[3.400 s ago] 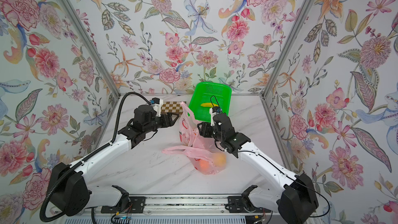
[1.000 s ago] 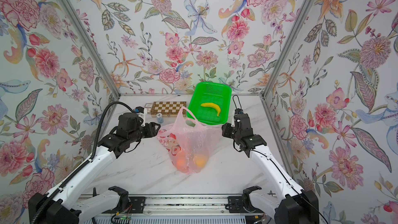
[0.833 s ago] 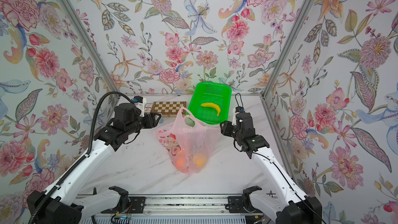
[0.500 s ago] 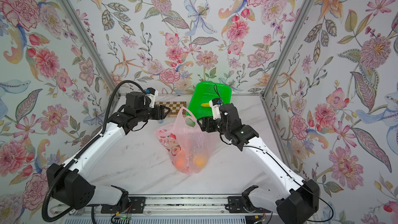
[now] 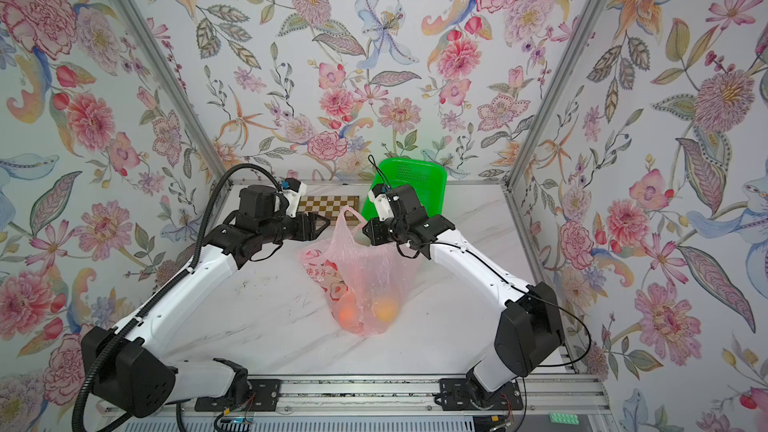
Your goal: Untie the knot of the plastic bag and take out the fruit
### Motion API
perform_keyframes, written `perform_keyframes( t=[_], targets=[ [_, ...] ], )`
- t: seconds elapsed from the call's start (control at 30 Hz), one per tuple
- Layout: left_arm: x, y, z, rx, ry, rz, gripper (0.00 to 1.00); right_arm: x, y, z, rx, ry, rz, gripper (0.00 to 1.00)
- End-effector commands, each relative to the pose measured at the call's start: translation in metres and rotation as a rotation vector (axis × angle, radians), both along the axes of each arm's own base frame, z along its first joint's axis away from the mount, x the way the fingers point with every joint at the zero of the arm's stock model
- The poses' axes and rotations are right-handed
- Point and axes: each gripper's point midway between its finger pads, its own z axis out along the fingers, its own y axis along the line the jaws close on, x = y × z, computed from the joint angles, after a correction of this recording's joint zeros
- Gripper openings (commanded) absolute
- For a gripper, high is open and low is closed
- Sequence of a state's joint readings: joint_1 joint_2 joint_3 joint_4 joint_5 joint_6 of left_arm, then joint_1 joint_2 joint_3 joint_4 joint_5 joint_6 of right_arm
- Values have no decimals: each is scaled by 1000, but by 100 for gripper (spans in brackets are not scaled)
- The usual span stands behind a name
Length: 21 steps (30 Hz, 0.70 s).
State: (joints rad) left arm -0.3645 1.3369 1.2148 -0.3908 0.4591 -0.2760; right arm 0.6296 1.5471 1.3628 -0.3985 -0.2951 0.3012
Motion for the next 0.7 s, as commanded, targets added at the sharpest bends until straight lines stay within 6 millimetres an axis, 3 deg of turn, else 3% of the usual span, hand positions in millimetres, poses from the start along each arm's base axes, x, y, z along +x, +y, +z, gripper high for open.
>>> perform_keyframes(
  t=[0.0,0.1,0.23,0.4,0.53,0.67],
  targets=[
    [-3,5,5,38,-53,-13,68,-25,0,29,58,-55,47,4],
    [-2,3,9,46,-92,-42,70,-53,-2,32,86,-63,97,1],
    [-3,-5,16,41,-156,-103,73,-101,0,19,121,-16,203,0],
    [-20,-27,20,54,-283,-279,78,-165,5,-37,63,146,343,0],
    [-41,-45,10,118,-373,-430,80,-188,0,-79,5,258,348,0],
    [-81,-66,-20,236,-464,-696,82,-200,-8,-100,-24,317,339,0]
  ],
)
